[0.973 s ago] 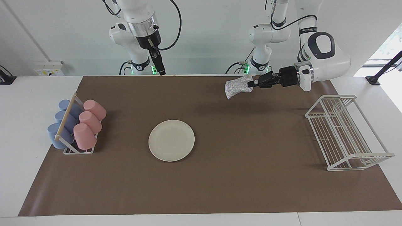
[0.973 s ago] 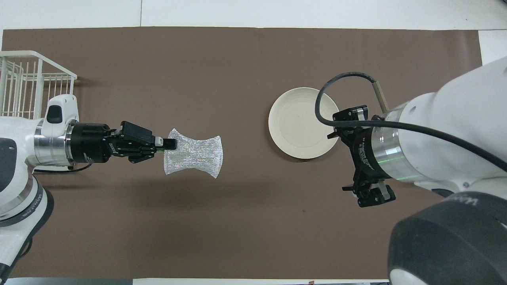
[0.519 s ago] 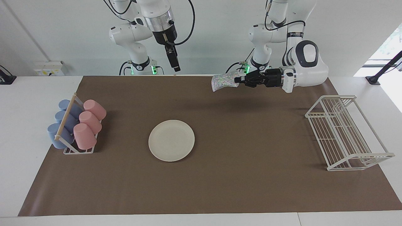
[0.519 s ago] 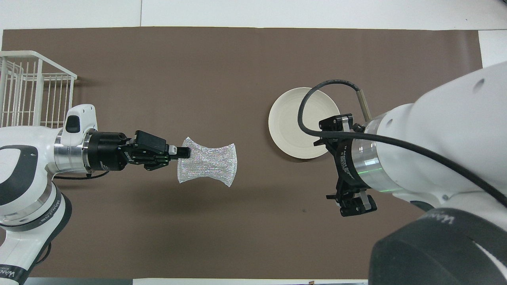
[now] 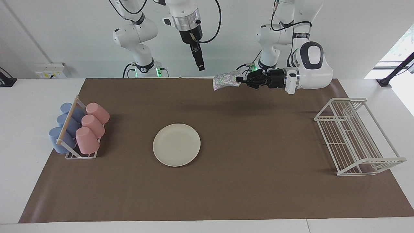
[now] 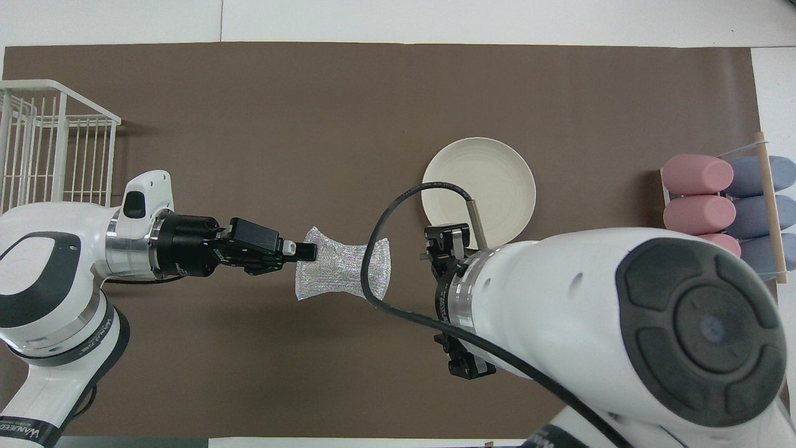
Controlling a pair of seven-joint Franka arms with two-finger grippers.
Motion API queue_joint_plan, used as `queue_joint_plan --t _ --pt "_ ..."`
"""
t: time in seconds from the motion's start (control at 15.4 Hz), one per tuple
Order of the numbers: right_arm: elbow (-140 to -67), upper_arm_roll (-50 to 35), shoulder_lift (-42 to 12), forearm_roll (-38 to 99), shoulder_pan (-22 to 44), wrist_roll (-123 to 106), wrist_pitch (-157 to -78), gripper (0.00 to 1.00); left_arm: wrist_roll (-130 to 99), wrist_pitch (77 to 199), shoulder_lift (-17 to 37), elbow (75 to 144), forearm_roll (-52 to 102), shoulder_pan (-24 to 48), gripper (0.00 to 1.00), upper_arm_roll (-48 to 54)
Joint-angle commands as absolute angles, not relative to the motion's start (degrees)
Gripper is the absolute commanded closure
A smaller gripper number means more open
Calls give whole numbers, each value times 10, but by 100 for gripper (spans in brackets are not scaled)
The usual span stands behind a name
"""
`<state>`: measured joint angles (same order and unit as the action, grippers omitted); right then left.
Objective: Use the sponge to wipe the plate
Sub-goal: 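Grasp the sponge with the right gripper from the left gripper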
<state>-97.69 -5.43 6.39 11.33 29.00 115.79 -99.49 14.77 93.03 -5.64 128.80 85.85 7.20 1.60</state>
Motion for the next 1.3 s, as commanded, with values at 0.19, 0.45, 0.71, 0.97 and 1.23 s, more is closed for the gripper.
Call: queue_joint_plan --t 0.19,0.45,0.71,0.97,1.23 --pt "-1023 -56 63 127 363 1265 -1132 0 156 924 -76 1309 871 80 100 7" --pt "-1062 -56 69 127 361 1247 -1190 0 156 921 -76 1309 871 78 100 6" --pt "-1078 -55 78 126 359 1226 -1174 0 156 916 -76 1309 869 74 100 5" --pt "-1073 -55 67 127 358 1224 -1191 0 155 907 -76 1309 866 72 100 4" --pt "-1074 -56 56 126 359 1225 -1225 0 155 898 -76 1309 863 70 100 4"
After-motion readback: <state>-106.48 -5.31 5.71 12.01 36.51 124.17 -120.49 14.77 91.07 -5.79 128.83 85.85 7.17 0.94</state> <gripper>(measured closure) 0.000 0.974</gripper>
